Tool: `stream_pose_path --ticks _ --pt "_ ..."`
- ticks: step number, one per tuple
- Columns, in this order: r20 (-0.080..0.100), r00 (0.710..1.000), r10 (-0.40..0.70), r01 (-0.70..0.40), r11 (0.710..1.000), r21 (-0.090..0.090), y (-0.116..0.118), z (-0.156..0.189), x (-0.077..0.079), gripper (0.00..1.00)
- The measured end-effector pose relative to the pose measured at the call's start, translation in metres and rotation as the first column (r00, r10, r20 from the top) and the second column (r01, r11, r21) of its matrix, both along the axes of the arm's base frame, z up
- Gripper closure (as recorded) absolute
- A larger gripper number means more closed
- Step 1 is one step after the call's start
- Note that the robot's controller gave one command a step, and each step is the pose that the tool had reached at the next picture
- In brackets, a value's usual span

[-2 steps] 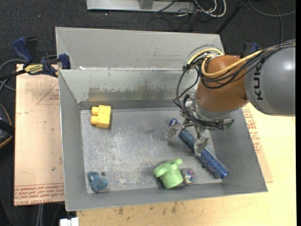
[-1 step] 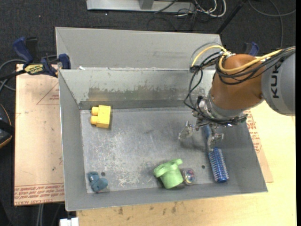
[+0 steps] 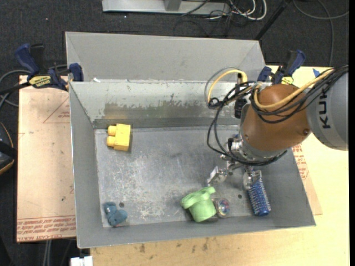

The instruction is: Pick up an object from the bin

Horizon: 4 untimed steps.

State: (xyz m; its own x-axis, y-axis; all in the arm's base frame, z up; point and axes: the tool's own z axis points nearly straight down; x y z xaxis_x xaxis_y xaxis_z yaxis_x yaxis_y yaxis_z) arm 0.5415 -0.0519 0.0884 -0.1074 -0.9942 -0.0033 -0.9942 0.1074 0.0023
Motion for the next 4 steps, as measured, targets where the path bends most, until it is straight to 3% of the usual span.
stream_pose_path --ticks 1,2,3,4 --pt "0.007 0.992 0.129 -0.129 0.992 -0.006 -0.078 0.070 -0.015 0.00" --pt "0.001 0.916 0.402 -0.402 0.916 0.000 -0.018 -0.009 -0.016 0.00" --pt "0.003 0.917 0.399 -0.399 0.917 0.000 -0.019 -0.009 -0.015 1.00" --pt "0.008 0.930 0.368 -0.368 0.930 -0.004 -0.008 0.107 -0.009 1.00"
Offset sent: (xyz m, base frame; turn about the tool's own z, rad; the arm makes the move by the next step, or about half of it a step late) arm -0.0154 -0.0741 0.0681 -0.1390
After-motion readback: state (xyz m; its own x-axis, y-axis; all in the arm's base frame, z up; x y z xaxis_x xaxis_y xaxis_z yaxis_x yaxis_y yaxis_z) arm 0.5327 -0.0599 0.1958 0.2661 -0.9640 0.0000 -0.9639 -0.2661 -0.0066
